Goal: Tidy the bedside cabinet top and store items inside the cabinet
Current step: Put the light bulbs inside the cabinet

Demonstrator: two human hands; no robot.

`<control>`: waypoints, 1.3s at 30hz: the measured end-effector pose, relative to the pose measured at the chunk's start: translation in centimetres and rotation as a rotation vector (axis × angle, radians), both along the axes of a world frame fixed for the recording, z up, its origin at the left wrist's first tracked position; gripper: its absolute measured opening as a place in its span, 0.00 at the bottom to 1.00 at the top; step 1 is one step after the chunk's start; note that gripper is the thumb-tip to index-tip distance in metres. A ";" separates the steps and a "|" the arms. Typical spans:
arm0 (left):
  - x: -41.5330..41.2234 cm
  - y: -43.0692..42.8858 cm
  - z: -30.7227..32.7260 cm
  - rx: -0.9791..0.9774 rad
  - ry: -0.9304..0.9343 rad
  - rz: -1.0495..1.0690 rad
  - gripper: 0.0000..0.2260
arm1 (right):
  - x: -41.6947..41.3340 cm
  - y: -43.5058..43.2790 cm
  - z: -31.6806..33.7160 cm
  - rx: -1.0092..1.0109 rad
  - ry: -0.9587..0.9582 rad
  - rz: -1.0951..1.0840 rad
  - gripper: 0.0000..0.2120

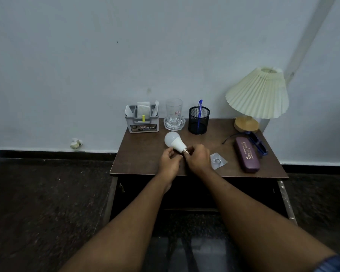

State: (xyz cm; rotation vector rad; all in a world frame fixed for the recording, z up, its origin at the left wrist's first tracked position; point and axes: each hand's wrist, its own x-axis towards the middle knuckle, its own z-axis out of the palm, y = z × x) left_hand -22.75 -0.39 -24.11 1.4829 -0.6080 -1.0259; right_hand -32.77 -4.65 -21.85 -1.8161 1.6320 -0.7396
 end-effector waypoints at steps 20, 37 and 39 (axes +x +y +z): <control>1.5 10.6 1.7 0.150 0.054 0.131 0.16 | -4.5 9.9 -0.2 0.125 -0.322 0.144 0.09; 1.4 9.4 -3.6 0.413 -0.038 0.035 0.12 | -4.8 10.4 -6.7 0.243 -0.372 -0.116 0.10; 1.4 8.5 -4.3 0.438 -0.067 0.013 0.11 | -4.6 9.7 -7.7 0.269 -0.362 -0.164 0.10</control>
